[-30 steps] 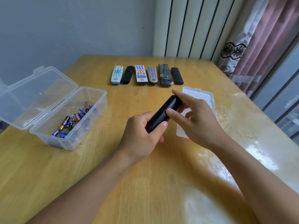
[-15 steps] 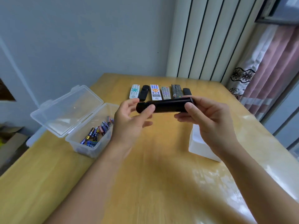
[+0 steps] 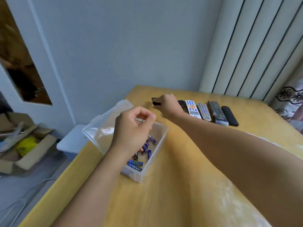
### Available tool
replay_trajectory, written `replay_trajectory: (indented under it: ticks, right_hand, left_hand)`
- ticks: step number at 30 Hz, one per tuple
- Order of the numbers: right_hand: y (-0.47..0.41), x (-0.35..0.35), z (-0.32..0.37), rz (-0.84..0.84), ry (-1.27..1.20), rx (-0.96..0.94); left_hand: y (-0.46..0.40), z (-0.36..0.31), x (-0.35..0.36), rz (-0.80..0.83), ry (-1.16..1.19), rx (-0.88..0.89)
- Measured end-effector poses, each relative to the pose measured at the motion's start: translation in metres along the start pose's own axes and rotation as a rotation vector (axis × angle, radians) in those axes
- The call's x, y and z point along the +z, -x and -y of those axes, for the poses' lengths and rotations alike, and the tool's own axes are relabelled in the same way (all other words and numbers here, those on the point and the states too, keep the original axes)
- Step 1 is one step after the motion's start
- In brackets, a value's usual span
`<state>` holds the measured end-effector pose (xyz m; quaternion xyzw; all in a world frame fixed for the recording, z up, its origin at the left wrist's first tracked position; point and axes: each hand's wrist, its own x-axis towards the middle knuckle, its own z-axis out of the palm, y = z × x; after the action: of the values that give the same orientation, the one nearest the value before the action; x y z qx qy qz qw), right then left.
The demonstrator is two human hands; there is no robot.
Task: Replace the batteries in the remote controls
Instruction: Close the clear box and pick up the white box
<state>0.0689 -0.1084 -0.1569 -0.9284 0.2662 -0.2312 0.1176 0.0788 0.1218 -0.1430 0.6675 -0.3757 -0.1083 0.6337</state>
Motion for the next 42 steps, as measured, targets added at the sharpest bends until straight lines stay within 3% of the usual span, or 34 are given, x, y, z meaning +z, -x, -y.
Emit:
replay_trajectory:
  ticks: [7,9,11,13,14,16,18,22,26,28,30,31,33,35,39,42]
  right_hand:
    - [-0.015,0.026,-0.010,0.213,0.084,0.081]
    - [-0.015,0.017,-0.008,0.191,0.041,0.090]
    - [-0.007,-0.003,0.004,0.104,-0.137,0.112]
    - [0.009,-0.022,0.022,0.288,-0.356,0.147]
    - [0.020,-0.028,0.031,0.447,-0.368,0.149]
    - [0.044,-0.037,0.041,0.602,-0.241,0.114]
    - [0.065,-0.045,0.043,0.535,-0.105,0.115]
    - [0.104,-0.069,0.027,0.468,-0.059,0.256]
    - [0.142,-0.112,-0.001,0.490,-0.440,0.576]
    - [0.153,-0.126,-0.009,0.368,-0.436,0.508]
    - [0.162,-0.124,0.005,0.203,-0.312,0.241]
    - [0.168,-0.117,0.019,0.214,-0.299,0.097]
    - [0.184,-0.093,0.039,0.390,-0.250,-0.050]
    - [0.199,-0.069,0.043,0.495,-0.063,-0.081]
    - [0.211,-0.044,0.035,0.297,0.076,-0.076]
    - [0.208,-0.029,0.042,0.226,0.088,-0.050]
  left_hand:
    - [-0.006,0.004,-0.011,-0.055,-0.161,0.163]
    - [-0.001,0.004,-0.016,-0.228,-0.267,0.356]
    - [0.004,0.009,-0.027,-0.556,-0.444,0.504]
    - [0.009,0.017,-0.044,-0.801,-0.436,0.364]
    - [0.009,0.019,-0.050,-0.804,-0.274,0.165]
    - [0.012,0.014,-0.055,-0.630,0.185,-0.226]
    - [0.012,0.013,-0.052,-0.425,0.390,-0.295]
    - [0.019,0.003,-0.045,0.043,0.158,-0.025]
    - [0.028,-0.005,-0.052,0.487,-0.301,-0.122]
    - [0.036,-0.009,-0.043,0.494,-0.516,-0.102]
    - [0.039,-0.009,-0.024,0.392,-0.676,0.023]
    - [0.042,-0.009,-0.013,0.374,-0.737,0.073]
    - [0.046,-0.004,0.004,0.389,-0.906,0.076]
    - [0.051,0.012,0.014,0.402,-1.075,0.078]
    - [0.055,0.030,0.016,0.285,-1.176,0.225]
    - [0.042,0.036,0.011,0.302,-1.144,0.311]
